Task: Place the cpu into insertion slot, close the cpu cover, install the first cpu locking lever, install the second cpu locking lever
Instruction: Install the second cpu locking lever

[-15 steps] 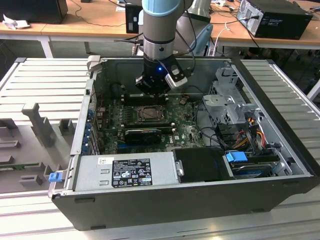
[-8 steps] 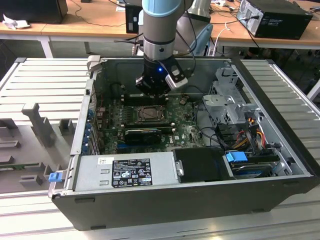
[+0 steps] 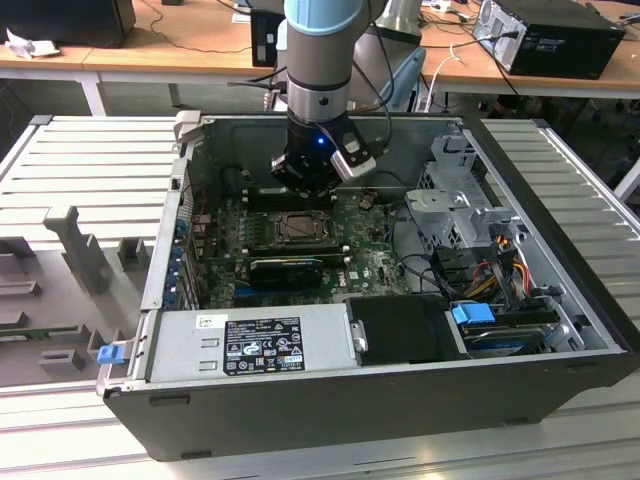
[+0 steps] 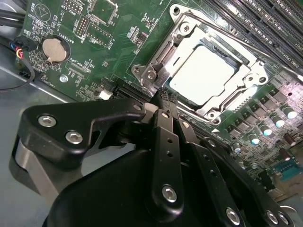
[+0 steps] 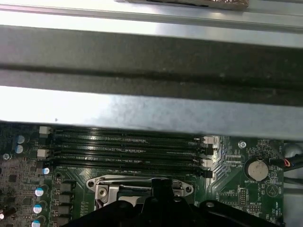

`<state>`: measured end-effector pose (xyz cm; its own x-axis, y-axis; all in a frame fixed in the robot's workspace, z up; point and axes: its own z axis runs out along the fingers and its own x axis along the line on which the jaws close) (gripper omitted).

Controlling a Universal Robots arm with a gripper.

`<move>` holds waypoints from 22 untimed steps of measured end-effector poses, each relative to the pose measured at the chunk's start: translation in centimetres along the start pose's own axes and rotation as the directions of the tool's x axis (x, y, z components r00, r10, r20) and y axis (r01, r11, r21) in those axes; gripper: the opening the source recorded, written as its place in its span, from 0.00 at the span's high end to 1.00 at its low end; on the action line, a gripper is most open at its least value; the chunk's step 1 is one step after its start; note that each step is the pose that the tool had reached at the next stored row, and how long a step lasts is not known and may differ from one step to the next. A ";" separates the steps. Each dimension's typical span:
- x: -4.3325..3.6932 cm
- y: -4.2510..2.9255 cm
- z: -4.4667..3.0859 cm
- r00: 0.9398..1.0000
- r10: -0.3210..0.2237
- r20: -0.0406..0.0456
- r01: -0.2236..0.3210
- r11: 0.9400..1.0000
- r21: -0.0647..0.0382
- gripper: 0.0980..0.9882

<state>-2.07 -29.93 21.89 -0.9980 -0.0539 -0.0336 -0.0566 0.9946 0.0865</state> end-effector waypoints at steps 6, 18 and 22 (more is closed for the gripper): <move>0.01 -0.15 -0.01 1.000 0.000 0.000 0.000 1.000 0.000 0.99; 0.00 -0.51 -0.88 1.000 0.000 0.000 0.000 1.000 0.000 0.99; -0.01 -0.63 -1.36 1.000 0.000 0.000 0.000 1.000 0.000 0.99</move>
<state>-2.06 -30.68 23.19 -0.9980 -0.0537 -0.0337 -0.0564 0.9946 0.0866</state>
